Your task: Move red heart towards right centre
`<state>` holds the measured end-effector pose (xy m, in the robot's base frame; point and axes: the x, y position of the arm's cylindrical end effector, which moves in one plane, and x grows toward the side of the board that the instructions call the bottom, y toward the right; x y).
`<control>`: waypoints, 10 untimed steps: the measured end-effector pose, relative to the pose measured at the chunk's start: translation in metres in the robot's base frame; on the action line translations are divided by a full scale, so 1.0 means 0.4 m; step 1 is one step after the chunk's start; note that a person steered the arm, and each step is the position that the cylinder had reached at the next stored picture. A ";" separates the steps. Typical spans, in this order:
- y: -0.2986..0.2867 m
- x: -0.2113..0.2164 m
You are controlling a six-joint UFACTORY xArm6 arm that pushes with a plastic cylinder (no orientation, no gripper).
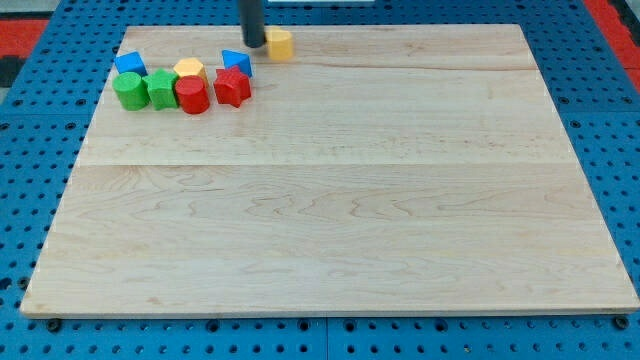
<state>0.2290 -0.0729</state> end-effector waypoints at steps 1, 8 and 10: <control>0.044 -0.001; 0.469 0.199; 0.522 0.199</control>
<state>0.3086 0.1361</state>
